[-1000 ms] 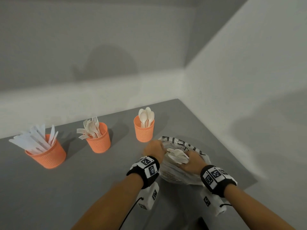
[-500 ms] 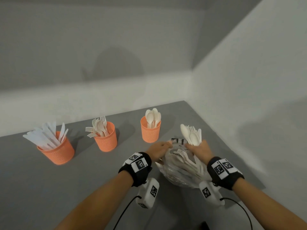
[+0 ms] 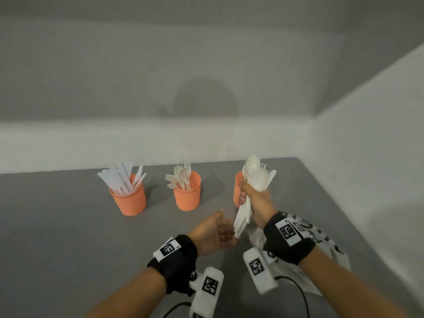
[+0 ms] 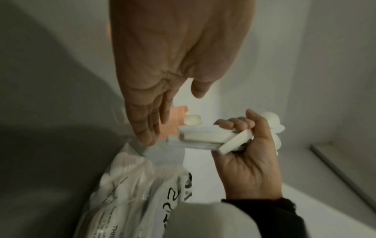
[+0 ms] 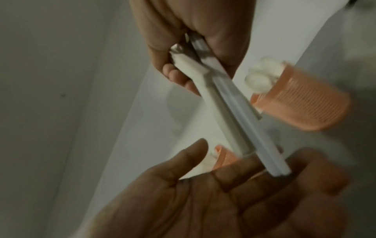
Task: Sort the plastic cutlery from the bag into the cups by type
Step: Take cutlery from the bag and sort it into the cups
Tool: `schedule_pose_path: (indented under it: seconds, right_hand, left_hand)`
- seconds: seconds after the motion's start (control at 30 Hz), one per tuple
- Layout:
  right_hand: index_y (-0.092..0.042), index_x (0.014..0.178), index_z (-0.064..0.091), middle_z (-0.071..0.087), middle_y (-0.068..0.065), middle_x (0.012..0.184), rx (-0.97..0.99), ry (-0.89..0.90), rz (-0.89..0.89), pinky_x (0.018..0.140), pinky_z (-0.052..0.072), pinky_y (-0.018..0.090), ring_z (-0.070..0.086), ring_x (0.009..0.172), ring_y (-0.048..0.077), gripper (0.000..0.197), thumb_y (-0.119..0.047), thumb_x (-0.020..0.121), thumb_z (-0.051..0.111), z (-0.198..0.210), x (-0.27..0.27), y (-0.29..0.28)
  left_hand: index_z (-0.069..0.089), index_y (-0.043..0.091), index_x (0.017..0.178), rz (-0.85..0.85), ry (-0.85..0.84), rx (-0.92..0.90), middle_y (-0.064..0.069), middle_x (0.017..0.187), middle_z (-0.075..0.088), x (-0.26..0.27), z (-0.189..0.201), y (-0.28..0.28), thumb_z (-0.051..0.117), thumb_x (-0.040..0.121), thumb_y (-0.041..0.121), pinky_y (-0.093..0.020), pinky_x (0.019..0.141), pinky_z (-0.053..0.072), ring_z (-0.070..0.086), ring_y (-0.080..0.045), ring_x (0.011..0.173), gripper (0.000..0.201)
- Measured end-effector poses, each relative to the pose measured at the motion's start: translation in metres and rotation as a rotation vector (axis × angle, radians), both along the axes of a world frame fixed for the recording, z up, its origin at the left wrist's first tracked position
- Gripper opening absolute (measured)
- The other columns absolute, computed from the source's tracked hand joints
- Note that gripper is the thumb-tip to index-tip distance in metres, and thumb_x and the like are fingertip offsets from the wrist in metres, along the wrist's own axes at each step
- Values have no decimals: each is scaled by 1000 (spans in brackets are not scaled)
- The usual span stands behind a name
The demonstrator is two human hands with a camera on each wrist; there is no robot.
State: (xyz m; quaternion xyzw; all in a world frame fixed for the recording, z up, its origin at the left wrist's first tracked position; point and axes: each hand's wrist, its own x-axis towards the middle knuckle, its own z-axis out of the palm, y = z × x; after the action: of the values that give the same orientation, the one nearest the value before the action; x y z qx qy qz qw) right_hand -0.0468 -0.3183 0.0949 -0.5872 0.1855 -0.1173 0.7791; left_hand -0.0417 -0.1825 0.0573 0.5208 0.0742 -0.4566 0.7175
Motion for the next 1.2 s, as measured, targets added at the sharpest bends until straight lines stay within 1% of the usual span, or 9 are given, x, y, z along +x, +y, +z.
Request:
schedule_pose_path:
  seconds: [0.3,0.43,0.53,0.63,0.73,0.9,1.0,1.07,1.2]
  right_hand:
    - [-9,75,59,58,-3,50,-102,-72,26,48,48,25,52,42,8,14,2,79,66,-11,32,107]
    - [-7,107,61,70,9,85,-159,-57,88,64,55,26,67,72,18,29,-5,80,69,-25,45,124]
    - [-5,127,50,68,16,105,-292,-57,189,72,56,23,67,94,28,48,-5,81,64,-32,43,131]
    - [-10,124,54,65,8,107,-449,-39,319,73,50,10,63,103,25,45,6,81,55,-37,32,141]
    - [-23,123,53,65,-5,110,-606,-50,398,91,50,28,62,105,14,50,-14,75,67,-44,25,144]
    - [-29,92,60,66,-7,82,-728,21,555,81,55,37,66,85,15,21,-18,76,66,-37,30,135]
    - [-20,80,61,61,-3,60,-483,168,727,64,54,34,62,58,14,16,-4,80,61,-30,37,124]
    - [-8,79,60,59,5,53,-211,274,849,56,51,30,59,49,17,6,-3,80,57,-24,36,119]
    - [-2,79,60,65,8,57,111,331,995,63,59,32,68,55,22,12,-12,74,55,-20,33,118]
  left_hand:
    - [61,5,95,152,-32,-101,-6,73,69,14,10,58,18,95,56,-24,64,55,65,-14,66,67]
    - [58,13,91,182,-168,29,2,74,59,25,12,80,33,80,73,-23,70,46,56,-10,69,65]
    - [58,17,102,222,-379,90,2,87,62,34,15,93,50,88,51,-18,69,46,56,-9,78,38]
    - [58,15,115,313,-468,96,-5,108,68,40,21,95,65,84,25,-25,81,53,65,-15,95,34]
    - [63,13,112,478,-496,173,-9,107,70,44,19,89,71,78,15,-35,91,52,66,-21,99,35]
    - [68,5,94,522,-503,225,-15,97,72,47,17,86,71,60,26,-35,84,53,66,-21,84,40]
    - [66,8,76,451,-493,111,-11,82,69,48,21,91,60,79,15,-34,80,52,64,-22,81,10]
    - [63,9,70,403,-472,51,-6,72,65,48,23,94,53,85,9,-29,74,52,62,-20,76,18]
    - [61,10,65,365,-434,17,-3,64,62,51,23,98,55,85,15,-26,67,49,59,-16,65,22]
